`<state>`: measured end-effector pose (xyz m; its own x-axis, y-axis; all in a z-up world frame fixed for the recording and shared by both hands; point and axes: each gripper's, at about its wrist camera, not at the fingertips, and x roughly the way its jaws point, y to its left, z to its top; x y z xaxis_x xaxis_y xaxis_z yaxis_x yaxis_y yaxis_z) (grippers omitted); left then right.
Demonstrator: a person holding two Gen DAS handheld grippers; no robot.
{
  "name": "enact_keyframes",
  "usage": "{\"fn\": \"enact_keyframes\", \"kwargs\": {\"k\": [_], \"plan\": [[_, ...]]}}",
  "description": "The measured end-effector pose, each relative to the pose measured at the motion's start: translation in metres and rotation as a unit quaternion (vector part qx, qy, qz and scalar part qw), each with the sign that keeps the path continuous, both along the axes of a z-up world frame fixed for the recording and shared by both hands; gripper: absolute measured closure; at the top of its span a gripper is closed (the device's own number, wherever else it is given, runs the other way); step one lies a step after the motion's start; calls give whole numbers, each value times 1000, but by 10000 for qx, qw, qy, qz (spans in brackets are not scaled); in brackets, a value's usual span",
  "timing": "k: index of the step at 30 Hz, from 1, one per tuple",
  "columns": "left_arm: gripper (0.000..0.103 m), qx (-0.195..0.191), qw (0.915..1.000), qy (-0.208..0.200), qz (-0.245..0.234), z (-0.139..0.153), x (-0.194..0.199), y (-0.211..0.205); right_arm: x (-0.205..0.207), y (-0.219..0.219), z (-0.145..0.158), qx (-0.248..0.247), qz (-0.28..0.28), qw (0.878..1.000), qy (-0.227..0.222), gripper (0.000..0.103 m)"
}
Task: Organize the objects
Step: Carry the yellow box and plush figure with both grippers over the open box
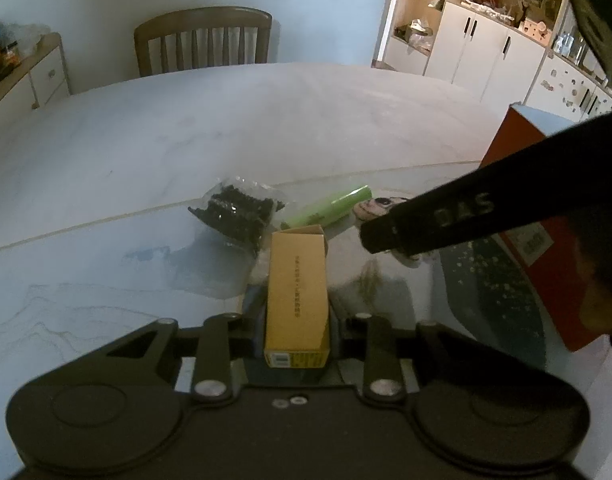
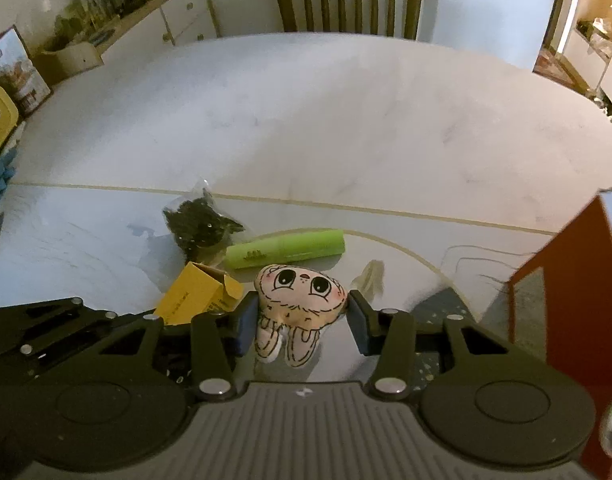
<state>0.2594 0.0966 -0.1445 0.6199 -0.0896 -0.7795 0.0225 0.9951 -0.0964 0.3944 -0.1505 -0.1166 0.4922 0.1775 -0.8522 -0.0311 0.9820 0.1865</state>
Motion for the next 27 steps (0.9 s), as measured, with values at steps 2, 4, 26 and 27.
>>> {"fn": "enact_keyframes", "kwargs": {"k": [2, 4, 26, 27], "plan": [[75, -44, 10000, -24, 3, 6, -4, -1, -8, -2, 8, 5, -15, 10000, -64, 57], [75, -89, 9999, -47, -9, 13, -6, -2, -16, -4, 16, 40, -27, 9999, -131, 57], [75, -778, 9950, -577, -225, 101, -32, -56, -135, -63, 101, 188, -370, 9950, -904, 57], [75, -770, 9950, -591, -249, 105, -32, -62, -140, -68, 103, 181, -391, 9948, -926, 57]]}}
